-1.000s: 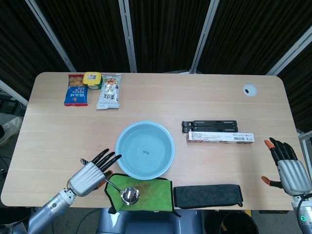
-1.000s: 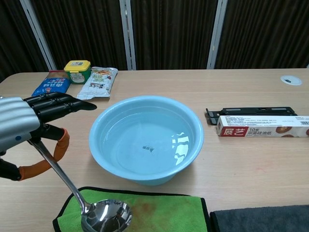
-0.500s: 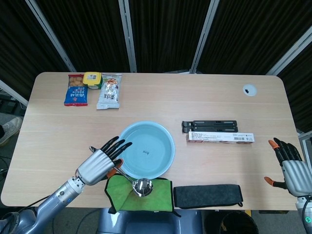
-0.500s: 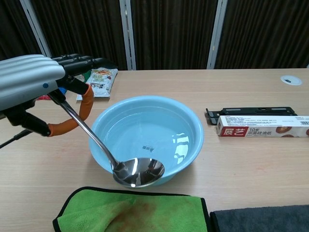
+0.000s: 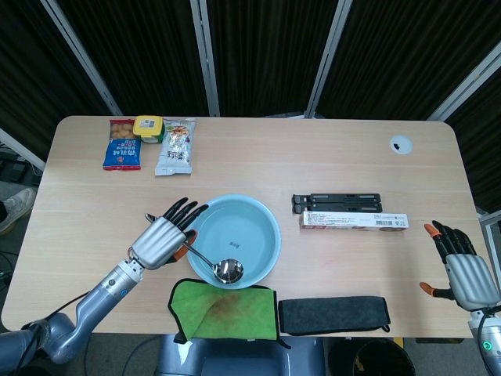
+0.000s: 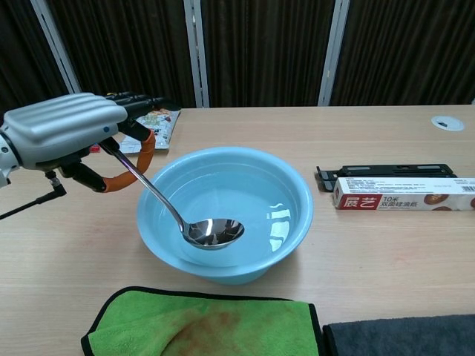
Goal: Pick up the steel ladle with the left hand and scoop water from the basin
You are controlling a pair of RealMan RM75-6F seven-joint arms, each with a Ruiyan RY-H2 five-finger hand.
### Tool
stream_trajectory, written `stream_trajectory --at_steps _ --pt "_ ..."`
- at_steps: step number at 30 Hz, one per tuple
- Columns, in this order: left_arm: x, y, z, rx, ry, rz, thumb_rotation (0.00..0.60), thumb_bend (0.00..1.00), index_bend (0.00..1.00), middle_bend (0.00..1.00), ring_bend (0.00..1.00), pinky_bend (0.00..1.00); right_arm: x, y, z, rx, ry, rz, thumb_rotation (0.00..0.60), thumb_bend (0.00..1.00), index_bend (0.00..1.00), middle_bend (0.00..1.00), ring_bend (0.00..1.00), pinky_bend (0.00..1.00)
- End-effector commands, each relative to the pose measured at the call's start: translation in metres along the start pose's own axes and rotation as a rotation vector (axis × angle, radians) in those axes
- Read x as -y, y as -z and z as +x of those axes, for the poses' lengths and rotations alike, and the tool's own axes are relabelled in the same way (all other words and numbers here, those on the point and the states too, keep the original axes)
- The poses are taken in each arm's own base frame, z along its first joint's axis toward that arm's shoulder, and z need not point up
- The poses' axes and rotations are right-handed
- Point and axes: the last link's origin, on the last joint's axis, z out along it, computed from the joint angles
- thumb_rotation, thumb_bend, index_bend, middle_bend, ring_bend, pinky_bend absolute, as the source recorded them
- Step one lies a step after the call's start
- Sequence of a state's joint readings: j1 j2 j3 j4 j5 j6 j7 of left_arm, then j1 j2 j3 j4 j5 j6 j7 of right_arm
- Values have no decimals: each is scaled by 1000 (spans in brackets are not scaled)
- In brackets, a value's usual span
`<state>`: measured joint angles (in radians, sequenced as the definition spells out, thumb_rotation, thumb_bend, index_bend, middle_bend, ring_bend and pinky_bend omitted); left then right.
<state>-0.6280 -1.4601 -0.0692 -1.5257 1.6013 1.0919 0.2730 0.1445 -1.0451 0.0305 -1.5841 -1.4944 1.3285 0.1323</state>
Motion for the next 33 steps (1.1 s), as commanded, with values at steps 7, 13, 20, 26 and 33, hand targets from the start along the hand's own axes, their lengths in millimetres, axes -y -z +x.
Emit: stream_trajectory --at_steps 7,13,20,26,33 --pt "9 -32 -25 47 -43 41 600 550 663 0 0 0 -3 -5 -4 24 7 -10 600 0 0 0 0 0" --pt "15 -42 -37 76 -42 71 600 543 661 0 0 0 -6 -5 -3 9 19 -20 600 0 0 0 0 0" --pt "15 -57 -48 89 -56 82 600 544 661 0 0 0 -5 -6 -4 -2 31 -25 600 0 0 0 0 0" --pt "23 -57 -40 47 -121 83 600 543 662 0 0 0 -8 -9 -5 7 30 -39 600 0 0 0 0 0" --pt "28 -53 -20 0 -183 77 600 546 662 0 0 0 -7 -9 -6 12 34 -37 600 0 0 0 0 0"
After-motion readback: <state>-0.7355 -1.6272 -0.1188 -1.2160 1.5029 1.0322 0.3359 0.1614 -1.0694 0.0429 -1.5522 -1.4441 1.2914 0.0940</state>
